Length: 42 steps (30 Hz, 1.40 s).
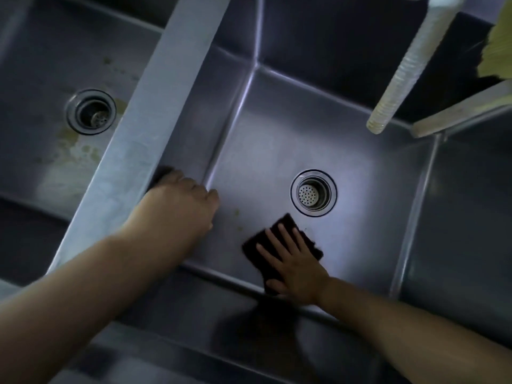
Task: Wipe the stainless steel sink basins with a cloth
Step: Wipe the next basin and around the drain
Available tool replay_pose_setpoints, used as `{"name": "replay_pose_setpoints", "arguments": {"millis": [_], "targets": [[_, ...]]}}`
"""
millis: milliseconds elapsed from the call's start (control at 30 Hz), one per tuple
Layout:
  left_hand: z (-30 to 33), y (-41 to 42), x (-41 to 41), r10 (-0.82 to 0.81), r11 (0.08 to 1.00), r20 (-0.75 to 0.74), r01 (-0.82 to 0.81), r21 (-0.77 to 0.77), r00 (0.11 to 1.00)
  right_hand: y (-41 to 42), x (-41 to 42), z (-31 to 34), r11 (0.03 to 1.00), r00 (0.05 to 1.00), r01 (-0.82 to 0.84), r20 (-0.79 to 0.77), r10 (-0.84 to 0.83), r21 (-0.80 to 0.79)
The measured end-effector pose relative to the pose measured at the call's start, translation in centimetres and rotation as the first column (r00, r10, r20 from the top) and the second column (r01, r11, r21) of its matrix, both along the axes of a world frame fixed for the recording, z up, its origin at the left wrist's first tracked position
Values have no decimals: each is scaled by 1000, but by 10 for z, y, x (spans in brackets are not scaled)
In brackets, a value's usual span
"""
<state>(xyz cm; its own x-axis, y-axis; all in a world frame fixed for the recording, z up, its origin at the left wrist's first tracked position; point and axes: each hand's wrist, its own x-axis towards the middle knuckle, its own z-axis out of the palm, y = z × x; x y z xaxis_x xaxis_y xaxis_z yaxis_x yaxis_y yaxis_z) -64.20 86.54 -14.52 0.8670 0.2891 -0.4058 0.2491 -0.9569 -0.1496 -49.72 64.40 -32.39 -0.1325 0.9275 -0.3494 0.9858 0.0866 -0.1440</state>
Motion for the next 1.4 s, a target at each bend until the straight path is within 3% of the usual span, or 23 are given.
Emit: {"name": "replay_pose_setpoints", "arguments": {"millis": [33,167,500,667,867,1033,1200,1300,1400], "targets": [[7,1,-7,-66,998,65,64,21,996,-10,-1,1,1000,1000,-19,9,19,-1],[19,7,-20,-165,986,92,164,16,982,7,5,0,1000,1000,-16,5,16,-11],[5,24,-29,-152,981,191,171,-89,970,201,76,-30,915,915,399,36,-402,65],[5,26,-30,-170,974,201,195,-112,965,252,82,-31,884,884,466,6,-467,32],[6,22,-29,-172,979,201,189,-73,965,184,25,-24,988,991,132,15,-134,84],[5,21,-29,-186,980,204,196,-33,961,89,-19,-15,987,987,-145,-63,150,74],[6,22,-30,-208,976,213,216,-11,955,19,-10,-11,952,947,-302,-101,305,44],[5,22,-31,-206,977,223,215,-15,953,25,17,-12,920,914,-387,-102,392,64],[3,22,-30,-196,979,231,205,-13,953,73,39,-16,966,968,-244,-45,249,89]]}}
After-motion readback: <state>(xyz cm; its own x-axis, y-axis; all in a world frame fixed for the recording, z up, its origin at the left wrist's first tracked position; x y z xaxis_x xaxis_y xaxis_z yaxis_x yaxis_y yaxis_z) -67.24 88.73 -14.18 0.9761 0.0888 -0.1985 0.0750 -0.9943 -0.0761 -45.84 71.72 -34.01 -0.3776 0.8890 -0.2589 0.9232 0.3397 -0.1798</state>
